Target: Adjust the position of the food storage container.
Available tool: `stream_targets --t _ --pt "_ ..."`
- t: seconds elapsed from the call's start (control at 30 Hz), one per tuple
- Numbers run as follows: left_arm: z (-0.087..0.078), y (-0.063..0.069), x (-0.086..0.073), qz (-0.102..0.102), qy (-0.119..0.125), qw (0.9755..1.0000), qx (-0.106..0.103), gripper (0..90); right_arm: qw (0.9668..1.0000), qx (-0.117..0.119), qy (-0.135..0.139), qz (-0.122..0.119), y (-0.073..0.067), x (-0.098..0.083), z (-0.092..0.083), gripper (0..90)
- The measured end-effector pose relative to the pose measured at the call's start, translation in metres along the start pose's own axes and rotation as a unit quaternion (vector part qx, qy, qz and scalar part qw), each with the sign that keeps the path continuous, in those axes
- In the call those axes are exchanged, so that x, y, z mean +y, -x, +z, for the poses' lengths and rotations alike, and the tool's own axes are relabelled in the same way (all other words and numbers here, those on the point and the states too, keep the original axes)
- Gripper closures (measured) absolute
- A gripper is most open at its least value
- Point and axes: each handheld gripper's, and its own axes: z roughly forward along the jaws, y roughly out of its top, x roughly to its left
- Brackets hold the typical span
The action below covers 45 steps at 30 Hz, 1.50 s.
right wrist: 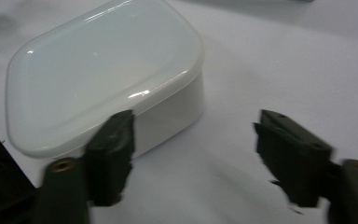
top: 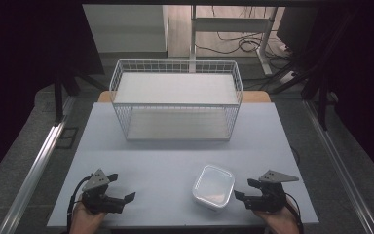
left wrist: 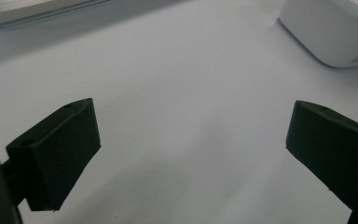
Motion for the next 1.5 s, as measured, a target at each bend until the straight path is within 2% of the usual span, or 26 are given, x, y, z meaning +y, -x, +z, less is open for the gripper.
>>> stream_targets --t 0.07,0.1,0.2,0.27,0.37,0.4,0.5,0.8,0.83,0.87,1.0,1.13,1.17,1.23,1.3,1.4,1.43,1.47,1.5 --pt "0.0 0.0 0.0 -0.001 0.001 1.0 -0.001 2.4 0.9999 0.007 -0.003 -0.007 -0.002 -0.001 -0.001 46.0" --pt "0.0 0.0 0.0 -0.001 0.0 1.0 -0.001 2.4 0.9997 0.014 -0.009 -0.015 -0.004 -0.002 -0.001 55.1" --pt "0.0 0.0 0.0 -0.002 0.002 1.0 -0.001 2.4 0.9987 0.03 -0.023 -0.035 -0.008 -0.005 0.001 71.5" --pt "0.0 -0.001 0.0 -0.003 0.002 1.0 -0.001 2.4 0.9973 0.041 -0.035 -0.049 -0.012 -0.005 0.004 80.1" --pt "0.0 0.0 0.0 -0.001 0.002 1.0 -0.001 2.4 0.9958 0.05 -0.048 -0.059 -0.017 -0.006 0.008 88.5" --pt "0.001 0.0 0.0 -0.001 0.001 1.0 -0.001 2.4 0.9948 0.059 -0.052 -0.064 -0.02 -0.006 0.01 89.1" --pt "0.001 0.0 0.0 -0.001 -0.001 1.0 -0.001 2.4 0.9932 0.063 -0.062 -0.076 -0.027 -0.005 0.015 89.3" --pt "0.002 -0.001 0.0 -0.004 -0.002 1.0 -0.003 2.4 0.9879 0.116 -0.071 -0.075 -0.048 0.002 0.036 89.2" --pt "0.002 -0.001 0.0 -0.004 -0.002 1.0 -0.003 2.4 0.9879 0.116 -0.071 -0.075 -0.048 0.002 0.036 89.2" --pt "0.003 -0.001 0.0 -0.004 -0.003 1.0 -0.003 2.4 0.9868 0.122 -0.074 -0.077 -0.054 0.005 0.043 89.2" --pt "0.003 0.0 0.0 -0.002 -0.004 1.0 -0.003 2.4 0.9837 0.133 -0.078 -0.092 -0.068 0.012 0.059 89.2" --pt "0.003 0.0 0.0 -0.003 -0.004 1.0 -0.004 2.4 0.9828 0.124 -0.078 -0.113 -0.079 0.02 0.069 89.2" --pt "0.003 -0.001 0.0 -0.003 -0.004 1.0 -0.004 2.4 0.9829 0.121 -0.078 -0.114 -0.079 0.02 0.068 89.2" --pt "0.003 -0.001 0.0 -0.003 -0.004 1.0 -0.004 2.4 0.9859 0.105 -0.077 -0.106 -0.072 0.02 0.06 89.1" --pt "0.003 -0.001 0.0 -0.002 -0.007 1.0 -0.004 2.5 0.9894 0.092 -0.071 -0.087 -0.06 0.018 0.051 89.1" --pt "0.005 0.001 0.001 0.001 -0.013 0.9999 -0.001 2.7 0.9961 0.051 -0.05 -0.052 -0.035 0.019 0.035 89.1" --pt "0.005 0.001 0.001 0.001 -0.013 0.9999 -0.001 3.0 0.9961 0.051 -0.05 -0.052 -0.035 0.019 0.035 89.1" --pt "0.007 0.002 0.002 0.002 -0.02 0.9998 0.004 3.3 0.9982 0.039 -0.033 -0.032 -0.022 0.023 0.032 89.2" --pt "0.009 0.004 0.003 -0.002 -0.027 0.9996 0.003 3.5 0.9983 0.038 -0.032 -0.031 -0.02 0.025 0.033 89.2"
